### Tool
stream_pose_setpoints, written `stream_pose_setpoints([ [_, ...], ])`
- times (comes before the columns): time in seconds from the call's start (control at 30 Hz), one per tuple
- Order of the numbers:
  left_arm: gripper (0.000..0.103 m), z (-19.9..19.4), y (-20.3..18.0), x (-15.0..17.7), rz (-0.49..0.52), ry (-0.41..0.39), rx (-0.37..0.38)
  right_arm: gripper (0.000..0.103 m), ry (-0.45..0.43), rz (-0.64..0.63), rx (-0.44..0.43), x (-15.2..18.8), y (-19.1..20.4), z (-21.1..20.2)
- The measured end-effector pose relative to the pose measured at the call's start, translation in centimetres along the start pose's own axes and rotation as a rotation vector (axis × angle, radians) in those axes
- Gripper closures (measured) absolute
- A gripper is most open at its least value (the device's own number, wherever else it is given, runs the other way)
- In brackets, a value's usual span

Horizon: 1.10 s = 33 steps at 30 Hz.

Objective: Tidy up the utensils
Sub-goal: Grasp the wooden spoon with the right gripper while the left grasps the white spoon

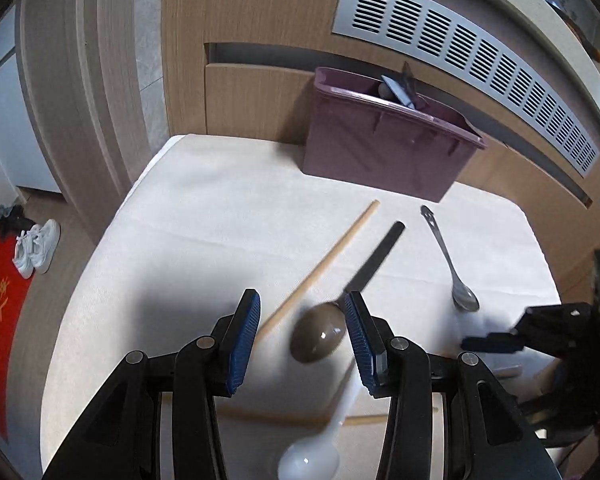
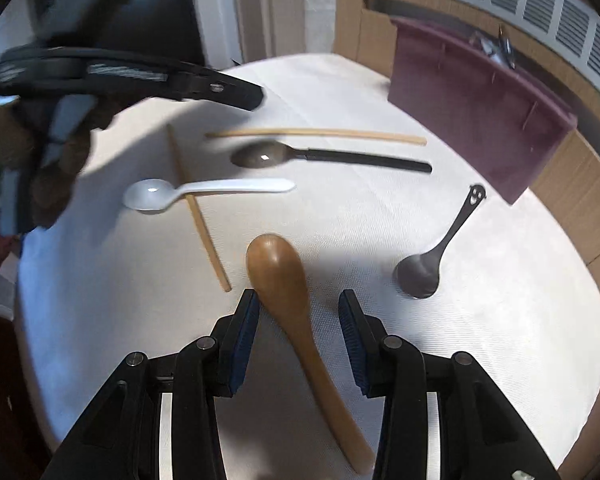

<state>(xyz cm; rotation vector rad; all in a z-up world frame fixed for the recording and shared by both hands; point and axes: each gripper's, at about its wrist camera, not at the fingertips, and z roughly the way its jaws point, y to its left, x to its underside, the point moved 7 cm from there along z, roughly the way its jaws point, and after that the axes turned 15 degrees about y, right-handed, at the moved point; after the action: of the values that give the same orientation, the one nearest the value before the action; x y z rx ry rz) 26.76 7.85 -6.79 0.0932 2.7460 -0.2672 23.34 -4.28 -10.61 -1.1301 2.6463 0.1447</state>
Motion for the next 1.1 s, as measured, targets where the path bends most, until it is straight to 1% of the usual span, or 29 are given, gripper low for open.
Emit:
stream_pose_setpoints([
  [0.03, 0.058, -0.1, -0.2, 0.1, 0.007, 0.0, 0.001, 0.063, -0.009, 0.0, 0.003, -0.2, 0.0, 0.0],
  [0.1, 0.058, -0.3, -0.7, 0.5, 0.025, 0.0, -0.005, 0.066, -0.016, 0.01, 0.017, -0.3, -0.1, 0.0],
  [0.13, 0.058, -0.2, -0.8, 0.4, 0.03, 0.001, -0.004, 0.077, -0.027, 0.03, 0.023, -0.4, -0.5, -0.1],
  [0.17, 0.058, -0.3, -0.9, 0.4, 0.034, 0.003, -0.002, 0.078, -0.029, 0.046, 0.028, -0.4, -0.9, -0.1],
  [0.27, 0.058, -0.2, -1.2, 0.2, 0.043, 0.007, -0.001, 0.078, -0.036, 0.135, 0.029, 0.2, -2.8, -0.2],
  [0.33, 0.058, -0.2, -1.3, 0.3, 0.05, 0.013, -0.005, 0.078, -0.039, 0.209, 0.039, 0.7, -4.8, -0.5],
  [0.4, 0.058, -0.2, -1.1, 0.7, 0.057, 0.031, 0.003, 0.078, -0.041, 0.276, 0.049, 1.6, -6.6, -0.8],
  [0.47, 0.058, -0.5, -0.8, 1.2, 0.056, 0.048, 0.014, 0.078, -0.045, 0.317, 0.054, 2.4, -7.3, -0.7],
  [0.53, 0.058, -1.0, -0.4, 2.4, 0.058, 0.066, 0.031, 0.078, -0.049, 0.362, 0.066, 3.5, -8.4, -0.9],
  [0.63, 0.058, -1.3, -0.6, 4.8, 0.087, 0.111, 0.065, 0.077, -0.064, 0.4, 0.041, 4.4, -9.0, -1.1],
  [0.73, 0.058, -1.2, -1.2, 6.8, 0.131, 0.149, 0.051, 0.076, -0.076, 0.41, 0.042, 4.8, -8.6, -1.3],
  [0.8, 0.058, -0.7, -1.3, 7.8, 0.136, 0.17, 0.038, 0.073, -0.085, 0.407, 0.053, 5.1, -8.5, -1.2],
  [0.87, 0.058, -0.3, -1.2, 8.0, 0.121, 0.179, 0.043, 0.068, -0.085, 0.395, 0.062, 5.6, -8.1, -1.3],
  [0.97, 0.058, 0.0, -2.4, 7.9, 0.12, 0.194, 0.117, 0.053, -0.081, 0.389, 0.049, 5.4, -7.6, -1.0],
  [1.0, 0.058, -0.1, -3.2, 7.9, 0.137, 0.195, 0.138, 0.05, -0.08, 0.385, 0.046, 5.5, -7.2, -1.0],
  [1.07, 0.058, -0.4, -4.4, 7.7, 0.166, 0.188, 0.164, 0.042, -0.078, 0.369, 0.051, 5.6, -6.6, -1.0],
  [1.1, 0.058, -0.6, -4.8, 7.4, 0.177, 0.183, 0.176, 0.04, -0.079, 0.364, 0.052, 5.7, -6.4, -0.9],
])
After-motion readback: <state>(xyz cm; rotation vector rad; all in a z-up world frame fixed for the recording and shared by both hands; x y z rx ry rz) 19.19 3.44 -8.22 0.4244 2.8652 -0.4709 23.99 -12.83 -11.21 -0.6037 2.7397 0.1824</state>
